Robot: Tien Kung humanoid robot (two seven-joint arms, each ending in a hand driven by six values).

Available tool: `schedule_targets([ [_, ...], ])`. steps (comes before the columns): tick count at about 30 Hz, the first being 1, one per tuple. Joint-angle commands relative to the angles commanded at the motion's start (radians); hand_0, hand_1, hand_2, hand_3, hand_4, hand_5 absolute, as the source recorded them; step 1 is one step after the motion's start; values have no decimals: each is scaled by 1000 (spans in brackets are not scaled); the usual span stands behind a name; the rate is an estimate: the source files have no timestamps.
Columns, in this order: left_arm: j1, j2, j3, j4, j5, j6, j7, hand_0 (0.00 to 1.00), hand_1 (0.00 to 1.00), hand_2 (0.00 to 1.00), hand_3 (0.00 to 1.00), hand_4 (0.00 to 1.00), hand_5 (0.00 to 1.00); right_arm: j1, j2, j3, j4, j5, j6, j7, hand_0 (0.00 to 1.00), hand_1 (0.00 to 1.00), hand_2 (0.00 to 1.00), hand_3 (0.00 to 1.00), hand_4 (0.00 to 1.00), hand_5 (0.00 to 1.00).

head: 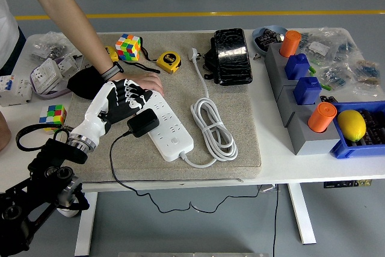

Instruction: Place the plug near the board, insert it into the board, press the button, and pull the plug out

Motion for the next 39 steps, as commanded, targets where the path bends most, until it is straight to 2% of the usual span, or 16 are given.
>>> schedule_targets([
  [2, -1, -3, -1, 13, 84, 11, 16, 496, 590, 541, 547, 865, 240, -1, 0, -1, 0, 0, 0, 0, 495, 581, 540, 508, 836, 355],
  [3, -2, -5, -2, 21, 130, 13, 37, 618, 677, 621, 594, 993, 248, -1, -1, -2, 0, 1, 0, 0, 495, 581, 540, 508, 839, 355],
  [8, -7, -11, 4, 50, 338, 7, 134, 618, 677, 621, 594, 993, 248, 1, -3, -6, 0, 0, 1, 0, 495, 581, 540, 508, 839, 355],
  [9, -9, -12, 5, 56, 383, 3, 151, 642, 690, 677, 638, 998, 312, 1, -3, -6, 0, 0, 1, 0, 495, 581, 540, 508, 840, 357],
  [14, -17, -19, 13, 88, 582, 12, 195, 642, 690, 677, 638, 998, 312, 2, -4, -10, 0, 1, 2, 1, 495, 581, 540, 508, 840, 357],
  [15, -20, -20, 16, 96, 614, 11, 207, 627, 644, 641, 653, 998, 318, 2, -4, -10, 0, 1, 1, 1, 495, 581, 540, 508, 841, 358],
  [16, -22, -21, 18, 102, 633, 9, 215, 627, 644, 641, 653, 998, 318, 2, -5, -11, 0, 2, 1, 1, 495, 581, 540, 508, 841, 358],
  [20, -27, -24, 27, 120, 662, 18, 218, 627, 644, 641, 653, 998, 318, 3, -6, -10, 0, 1, 1, 1, 495, 581, 540, 508, 841, 358],
  [21, -28, -24, 29, 122, 663, 22, 215, 502, 530, 526, 603, 998, 341, 2, -7, -10, 0, 1, 1, 1, 495, 581, 540, 508, 840, 359],
  [26, -40, -31, 37, 145, 647, 43, 188, 502, 530, 526, 603, 998, 341, 2, -8, -13, 0, 1, 0, 0, 495, 581, 540, 508, 840, 359],
  [27, -42, -33, 39, 151, 644, 47, 184, 443, 441, 467, 543, 998, 312, 2, -8, -13, 0, 0, 0, 0, 495, 581, 539, 507, 838, 359],
  [32, -49, -43, 42, 173, 656, 52, 190, 443, 441, 467, 543, 998, 312, 0, -7, -5, 1, -9, 2, 2, 495, 581, 539, 507, 838, 359],
  [33, -51, -45, 42, 177, 657, 53, 191, 401, 396, 468, 537, 998, 279, 0, -7, -1, 1, -13, 2, 2, 495, 580, 540, 507, 837, 359],
  [38, -57, -50, 44, 188, 669, 59, 191, 401, 396, 468, 537, 998, 279, -2, -5, 7, 1, -17, 1, 2, 495, 580, 540, 507, 837, 359],
  [39, -58, -51, 44, 190, 673, 58, 192, 345, 338, 470, 535, 933, 192, -2, -5, 8, 1, -16, 1, 2, 495, 580, 540, 507, 835, 358],
])
